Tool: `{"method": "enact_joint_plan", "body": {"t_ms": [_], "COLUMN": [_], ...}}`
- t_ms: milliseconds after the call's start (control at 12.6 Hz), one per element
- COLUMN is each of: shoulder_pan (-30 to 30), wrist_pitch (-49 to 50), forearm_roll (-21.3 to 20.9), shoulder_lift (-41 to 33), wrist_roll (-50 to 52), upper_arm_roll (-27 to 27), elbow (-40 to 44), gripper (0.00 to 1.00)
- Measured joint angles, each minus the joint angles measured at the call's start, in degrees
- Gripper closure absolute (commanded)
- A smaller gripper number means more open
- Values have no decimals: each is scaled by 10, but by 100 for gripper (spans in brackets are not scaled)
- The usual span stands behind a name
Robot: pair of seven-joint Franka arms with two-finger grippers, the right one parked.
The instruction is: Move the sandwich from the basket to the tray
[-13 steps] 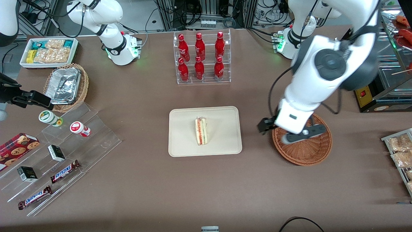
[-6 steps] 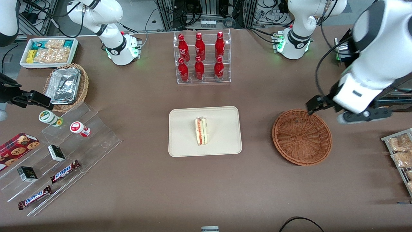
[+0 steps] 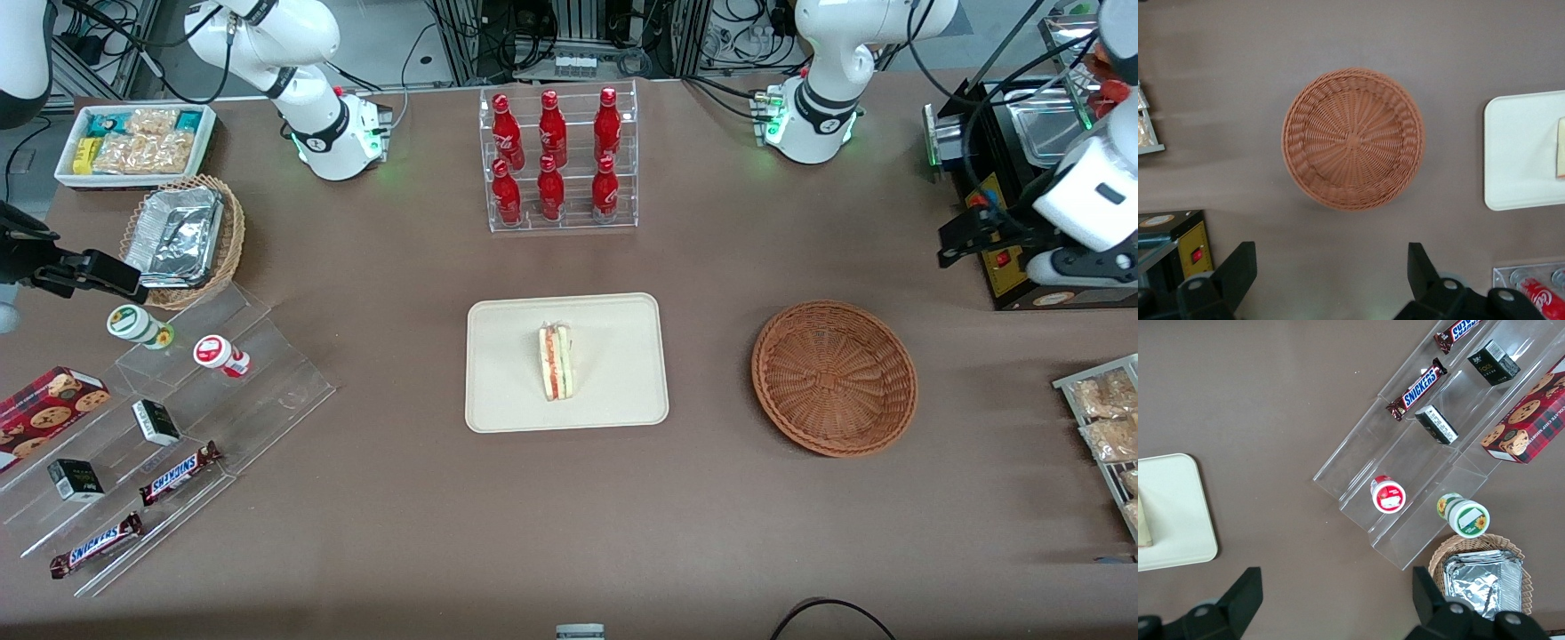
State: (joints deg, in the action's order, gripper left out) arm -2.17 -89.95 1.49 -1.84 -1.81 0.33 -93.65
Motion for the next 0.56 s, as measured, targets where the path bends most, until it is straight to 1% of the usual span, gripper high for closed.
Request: {"method": "enact_joint_plan", "body": {"t_ms": [398,558], "shoulder_pan": [0,0], "wrist_pitch": [0,0], "forearm_roll": [-1,-14], "shoulder_lift": [-1,-1], "wrist_roll": [-2,3], "upper_arm_roll": [2,2], "elbow": [12,16], "gripper": [0,0]}}
